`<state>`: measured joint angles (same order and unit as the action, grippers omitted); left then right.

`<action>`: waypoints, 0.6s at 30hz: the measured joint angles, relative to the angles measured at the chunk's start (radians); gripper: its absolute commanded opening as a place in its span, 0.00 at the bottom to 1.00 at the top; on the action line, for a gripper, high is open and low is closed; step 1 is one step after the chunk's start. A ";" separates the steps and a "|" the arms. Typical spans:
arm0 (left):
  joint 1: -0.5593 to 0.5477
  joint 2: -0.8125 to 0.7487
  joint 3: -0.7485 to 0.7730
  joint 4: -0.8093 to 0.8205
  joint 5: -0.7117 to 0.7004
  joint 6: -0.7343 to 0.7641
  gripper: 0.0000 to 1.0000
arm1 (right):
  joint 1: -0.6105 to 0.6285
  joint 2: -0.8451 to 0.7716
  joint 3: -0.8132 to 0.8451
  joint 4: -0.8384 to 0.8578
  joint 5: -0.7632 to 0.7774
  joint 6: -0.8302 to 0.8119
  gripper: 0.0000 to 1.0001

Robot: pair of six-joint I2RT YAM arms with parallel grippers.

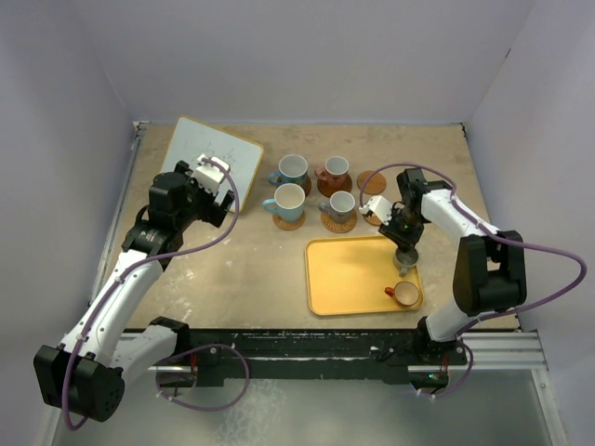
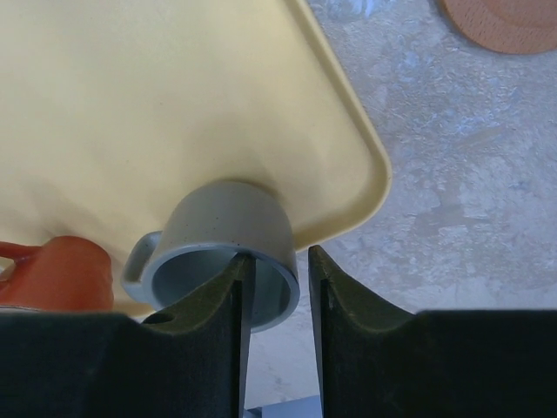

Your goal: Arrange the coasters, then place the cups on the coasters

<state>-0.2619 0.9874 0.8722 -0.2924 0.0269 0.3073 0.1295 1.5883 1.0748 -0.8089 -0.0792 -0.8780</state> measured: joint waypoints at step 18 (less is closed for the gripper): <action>0.006 0.000 -0.001 0.000 0.011 0.000 0.93 | 0.000 0.010 -0.016 0.006 0.002 0.005 0.11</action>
<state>-0.2562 0.9874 0.8711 -0.2928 0.0376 0.3073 0.1295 1.5982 1.0588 -0.8028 -0.0772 -0.8726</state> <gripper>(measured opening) 0.937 0.146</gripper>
